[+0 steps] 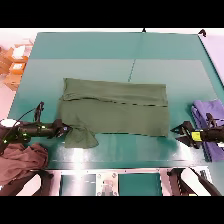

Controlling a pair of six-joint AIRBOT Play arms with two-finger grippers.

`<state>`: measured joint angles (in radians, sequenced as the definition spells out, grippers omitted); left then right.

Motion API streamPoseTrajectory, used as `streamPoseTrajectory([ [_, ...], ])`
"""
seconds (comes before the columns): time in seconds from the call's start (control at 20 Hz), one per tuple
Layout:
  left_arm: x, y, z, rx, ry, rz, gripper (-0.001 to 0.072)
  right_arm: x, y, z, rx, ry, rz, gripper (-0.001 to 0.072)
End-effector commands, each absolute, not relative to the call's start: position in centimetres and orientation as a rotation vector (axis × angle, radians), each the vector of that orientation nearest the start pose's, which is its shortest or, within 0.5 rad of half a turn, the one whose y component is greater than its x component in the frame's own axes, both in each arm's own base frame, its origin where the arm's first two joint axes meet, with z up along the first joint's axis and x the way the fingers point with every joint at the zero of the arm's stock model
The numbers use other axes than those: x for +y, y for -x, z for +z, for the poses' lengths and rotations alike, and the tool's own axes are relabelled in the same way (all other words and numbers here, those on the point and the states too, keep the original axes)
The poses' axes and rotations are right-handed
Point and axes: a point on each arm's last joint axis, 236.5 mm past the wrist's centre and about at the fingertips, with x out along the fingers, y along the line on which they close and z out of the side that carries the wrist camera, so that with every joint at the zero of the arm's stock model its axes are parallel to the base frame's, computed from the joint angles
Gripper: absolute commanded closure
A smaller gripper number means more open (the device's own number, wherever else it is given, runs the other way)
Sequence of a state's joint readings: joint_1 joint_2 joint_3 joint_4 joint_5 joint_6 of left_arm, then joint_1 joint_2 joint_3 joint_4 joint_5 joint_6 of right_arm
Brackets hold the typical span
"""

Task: Fold the shirts.

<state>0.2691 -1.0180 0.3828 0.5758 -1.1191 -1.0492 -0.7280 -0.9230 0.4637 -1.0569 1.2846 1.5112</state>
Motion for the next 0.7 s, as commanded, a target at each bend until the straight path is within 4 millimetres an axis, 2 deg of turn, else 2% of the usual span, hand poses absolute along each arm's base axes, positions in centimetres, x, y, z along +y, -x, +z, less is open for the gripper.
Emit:
streamPoseTrajectory([
  [0.0, -11.8, -24.4, -6.0, 1.283, 0.844, -0.44, 0.0686, -1.5, -17.8, -6.0, 1.425, -1.085, -0.299, 0.0201],
  [0.05, -11.8, -24.4, -6.0, 1.281, 0.842, -0.44, 0.0686, -0.2, -17.8, -6.5, 1.41, -1.115, -0.285, 0.0201],
  [0.15, -11.6, -24.6, -6.1, 1.273, 0.833, -0.437, 0.0686, 1.8, -17.3, -8.9, 1.392, -1.189, -0.306, 0.0201],
  [0.25, -11.6, -24.6, -6.1, 1.271, 0.827, -0.442, 0.0686, 3.3, -17.8, -11.1, 1.324, -1.284, -0.323, 0.0201],
  [0.4, -11.7, -24.5, -6.1, 1.271, 0.824, -0.446, 0.0686, 2.6, -20.0, -12.4, 1.171, -1.313, -0.348, 0.0201],
  [0.55, -11.8, -24.3, -6.0, 1.276, 0.823, -0.455, 0.0686, 1.2, -22.2, -11.9, 1.062, -1.306, -0.359, 0.0203],
  [0.65, -11.8, -24.4, -5.9, 1.27, 0.815, -0.461, 0.0686, 0.8, -22.6, -11.7, 1.036, -1.305, -0.367, 0.0217],
])
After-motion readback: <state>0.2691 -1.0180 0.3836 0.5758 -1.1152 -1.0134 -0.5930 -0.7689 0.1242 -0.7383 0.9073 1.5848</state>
